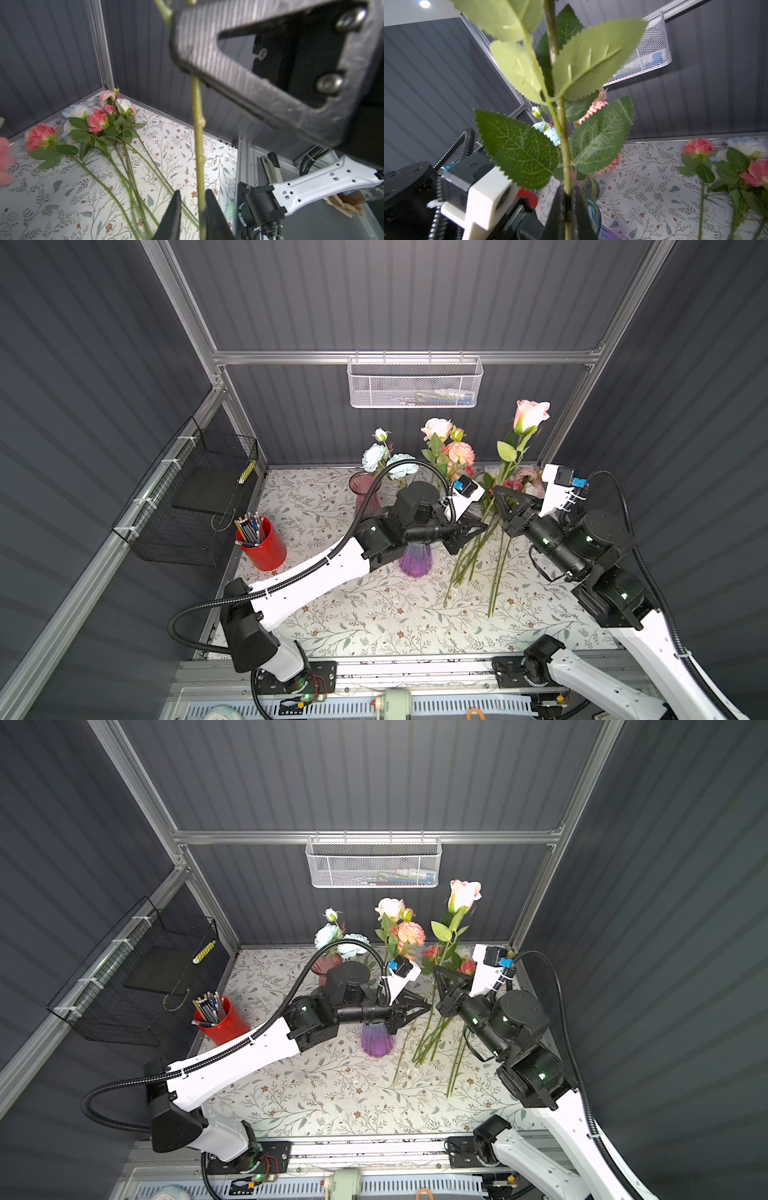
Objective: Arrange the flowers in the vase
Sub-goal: 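Close the left gripper on the pink rose stem held by the right gripper, then lower the pink rose into the vase with left gripper while right gripper withdraws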
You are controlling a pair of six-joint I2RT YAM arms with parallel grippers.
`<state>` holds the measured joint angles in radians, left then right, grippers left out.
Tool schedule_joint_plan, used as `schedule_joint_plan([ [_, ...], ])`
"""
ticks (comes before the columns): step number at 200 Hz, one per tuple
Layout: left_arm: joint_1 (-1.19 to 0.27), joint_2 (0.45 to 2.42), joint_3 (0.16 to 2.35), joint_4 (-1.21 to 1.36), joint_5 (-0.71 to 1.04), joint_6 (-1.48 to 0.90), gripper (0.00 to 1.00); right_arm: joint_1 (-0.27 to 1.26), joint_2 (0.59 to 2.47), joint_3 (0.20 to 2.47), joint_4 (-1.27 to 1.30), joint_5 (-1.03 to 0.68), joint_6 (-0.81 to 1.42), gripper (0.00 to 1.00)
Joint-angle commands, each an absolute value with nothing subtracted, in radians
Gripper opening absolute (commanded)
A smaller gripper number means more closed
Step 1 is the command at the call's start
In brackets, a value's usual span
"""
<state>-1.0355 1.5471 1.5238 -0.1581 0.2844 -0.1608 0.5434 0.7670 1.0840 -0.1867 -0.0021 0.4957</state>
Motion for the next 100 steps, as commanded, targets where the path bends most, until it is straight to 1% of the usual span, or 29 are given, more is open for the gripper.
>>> schedule_joint_plan([
  [1,-1.042,1.548,1.556,-0.124,0.305,-0.170,0.05,0.550,0.764,1.078,-0.157,-0.033,0.504,0.06],
  [6,-1.042,1.547,1.554,-0.120,0.302,-0.173,0.01,0.550,0.764,1.078,-0.156,-0.039,0.504,0.08],
  [7,-1.042,1.546,1.554,-0.121,0.302,-0.173,0.00,0.550,0.764,1.079,-0.155,-0.043,0.504,0.10],
  [10,-1.042,1.546,1.554,-0.119,0.299,-0.173,0.00,0.551,0.765,1.080,-0.154,-0.049,0.503,0.12],
  [13,-1.042,1.546,1.554,-0.120,0.294,-0.173,0.00,0.553,0.765,1.080,-0.151,-0.055,0.501,0.17],
  [14,-1.042,1.546,1.554,-0.121,0.293,-0.173,0.00,0.552,0.765,1.080,-0.151,-0.059,0.500,0.21],
  [17,-1.042,1.546,1.554,-0.120,0.289,-0.176,0.00,0.554,0.767,1.082,-0.151,-0.064,0.499,0.27],
  [18,-1.042,1.546,1.555,-0.120,0.287,-0.177,0.00,0.554,0.767,1.082,-0.151,-0.064,0.499,0.27],
  [24,-1.042,1.545,1.555,-0.123,0.276,-0.175,0.00,0.558,0.768,1.086,-0.155,-0.066,0.497,0.34],
  [48,-1.042,1.526,1.558,-0.131,0.197,-0.170,0.00,0.562,0.760,1.105,-0.173,-0.055,0.484,0.44],
  [76,-1.042,1.466,1.556,-0.125,0.026,-0.108,0.00,0.563,0.727,1.127,-0.215,-0.019,0.467,0.50],
  [100,-1.042,1.431,1.593,-0.133,-0.128,0.003,0.00,0.562,0.690,1.115,-0.245,0.042,0.434,0.53],
])
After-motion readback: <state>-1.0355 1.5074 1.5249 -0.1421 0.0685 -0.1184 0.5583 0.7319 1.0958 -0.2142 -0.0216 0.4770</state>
